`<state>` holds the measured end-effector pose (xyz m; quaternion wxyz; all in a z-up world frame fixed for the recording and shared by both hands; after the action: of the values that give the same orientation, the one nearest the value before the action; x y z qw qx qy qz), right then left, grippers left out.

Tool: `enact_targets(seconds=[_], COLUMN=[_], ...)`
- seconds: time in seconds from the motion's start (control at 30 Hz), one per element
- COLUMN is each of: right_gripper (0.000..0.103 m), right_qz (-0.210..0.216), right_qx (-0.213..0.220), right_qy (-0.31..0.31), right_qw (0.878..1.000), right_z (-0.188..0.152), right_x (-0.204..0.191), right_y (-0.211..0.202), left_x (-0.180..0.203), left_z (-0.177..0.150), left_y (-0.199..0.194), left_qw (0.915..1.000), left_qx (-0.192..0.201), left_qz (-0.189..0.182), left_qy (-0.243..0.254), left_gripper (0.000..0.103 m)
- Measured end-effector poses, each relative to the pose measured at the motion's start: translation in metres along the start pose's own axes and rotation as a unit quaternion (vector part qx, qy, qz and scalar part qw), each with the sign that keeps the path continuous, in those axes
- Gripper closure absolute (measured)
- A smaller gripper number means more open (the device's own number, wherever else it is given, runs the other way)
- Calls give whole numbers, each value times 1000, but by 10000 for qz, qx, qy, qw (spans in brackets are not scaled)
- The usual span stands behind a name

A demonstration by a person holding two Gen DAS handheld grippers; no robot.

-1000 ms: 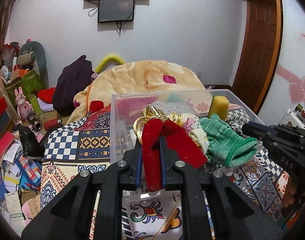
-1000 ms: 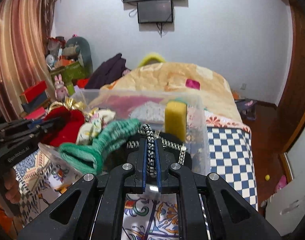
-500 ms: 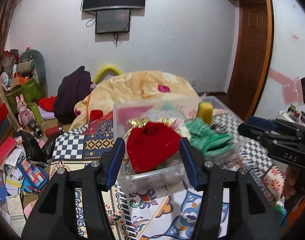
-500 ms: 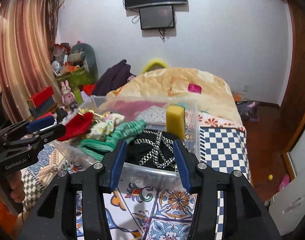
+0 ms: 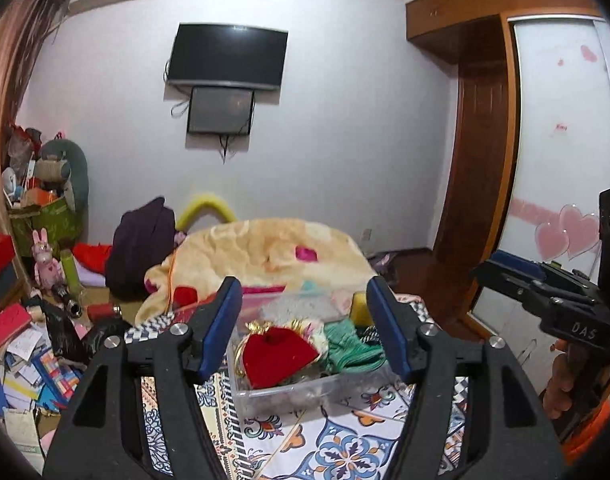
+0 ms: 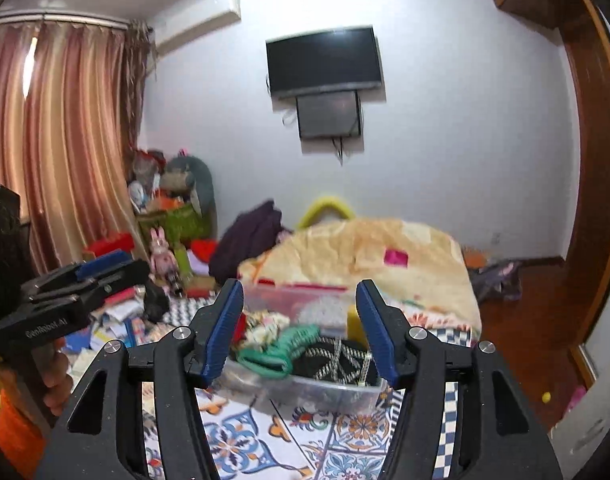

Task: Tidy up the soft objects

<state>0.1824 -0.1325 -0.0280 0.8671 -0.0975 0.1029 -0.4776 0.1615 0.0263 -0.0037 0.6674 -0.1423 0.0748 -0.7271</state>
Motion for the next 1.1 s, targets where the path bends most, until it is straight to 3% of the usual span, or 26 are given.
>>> enact_targets(seconds=[0.1,0.2,0.27,0.37,0.43,0.5,0.67,0.8,1.1], right_gripper=[45,33,32,30,24,19,16,2,0], right_qz=[20,-26,-45,-12,-1,-31,-50,-99,-104], right_qx=[236,457,550,585,597,638,677,762,808], right_qy=[-44,-63,-55,-33,-33,-49,-119,-128,-81], right_qw=[9997,9989,9985,9983,9982,9979,9976,9970,9966], right_z=[11,18,21,23,23,21,18,17,15], right_x=[-5,-9,-11,-15,-16,-16,-17,-17,-13], right_y=[-13,-23,-26,-26,-24,-27,-35,-38,-42], left_x=[4,8,10,11,11,14,18,21,21], left_z=[8,15,17,20,22,22,21,20,18], left_y=[-12,-24,-29,-37,-43,-47,-53,-52,-53], left_qw=[9998,9994,9991,9984,9979,9977,9969,9973,9974], left_qx=[185,348,408,546,623,642,729,690,673], left_qz=[-15,3,0,48,72,59,117,69,102], left_qy=[16,55,75,112,155,188,254,246,230], left_gripper=[26,26,24,13,11,2,1,1,0])
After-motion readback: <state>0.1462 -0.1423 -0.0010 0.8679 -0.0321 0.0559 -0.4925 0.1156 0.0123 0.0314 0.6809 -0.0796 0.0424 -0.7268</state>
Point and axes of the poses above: each gripper's, at about its wrist camera, not at the fingertips, and y roughly the way its jaws point, x to its right, z to its top, the point moved 9 cm from there along y, roughly the way its jaws point, and after that the axes turned 1 degree about -x, right-handed, at the moved point
